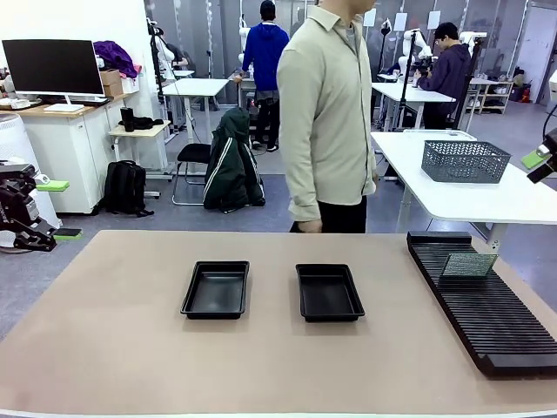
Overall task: Inspect and transfer BCBs to ESD trays.
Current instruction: Pick up the Blank PCB from the PCB Rack and place it in the left ESD tray.
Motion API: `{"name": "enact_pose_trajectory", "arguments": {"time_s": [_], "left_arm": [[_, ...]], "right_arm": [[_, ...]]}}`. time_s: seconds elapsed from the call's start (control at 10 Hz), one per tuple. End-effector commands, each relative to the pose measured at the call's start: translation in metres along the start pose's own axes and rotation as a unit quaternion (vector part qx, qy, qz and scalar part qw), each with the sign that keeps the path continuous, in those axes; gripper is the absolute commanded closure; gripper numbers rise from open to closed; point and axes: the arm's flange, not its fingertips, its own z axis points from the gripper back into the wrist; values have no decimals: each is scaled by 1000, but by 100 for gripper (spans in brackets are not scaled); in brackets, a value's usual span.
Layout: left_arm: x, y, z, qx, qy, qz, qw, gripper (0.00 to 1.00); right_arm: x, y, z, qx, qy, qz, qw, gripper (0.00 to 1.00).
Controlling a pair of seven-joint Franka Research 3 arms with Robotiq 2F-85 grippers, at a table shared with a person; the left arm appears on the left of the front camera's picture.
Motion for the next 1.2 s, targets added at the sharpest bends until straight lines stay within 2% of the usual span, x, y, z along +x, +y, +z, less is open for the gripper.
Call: {"name": "enact_pose_trajectory", "arguments": {"time_s": [0.0, 0.2, 0.4, 0.8, 1.1], "left_arm": [[0, 0, 1, 0, -2, -1, 1000, 0], [0, 0, 1, 0, -2, -1, 1000, 0], [0, 0, 1, 0, -2, -1, 1000, 0], [0, 0, 1, 0, -2, -1, 1000, 0], [0, 0, 1, 0, -2, -1, 1000, 0]], "right_arm": [[3, -1, -4, -39, 34, 123, 991, 0], [5, 12, -9, -48, 126, 235, 963, 0], [3, 18, -8, -61, 202, 332, 919, 0], [4, 29, -14, -113, 236, 451, 853, 0], [5, 35, -11, -142, 220, 479, 838, 0]]}}
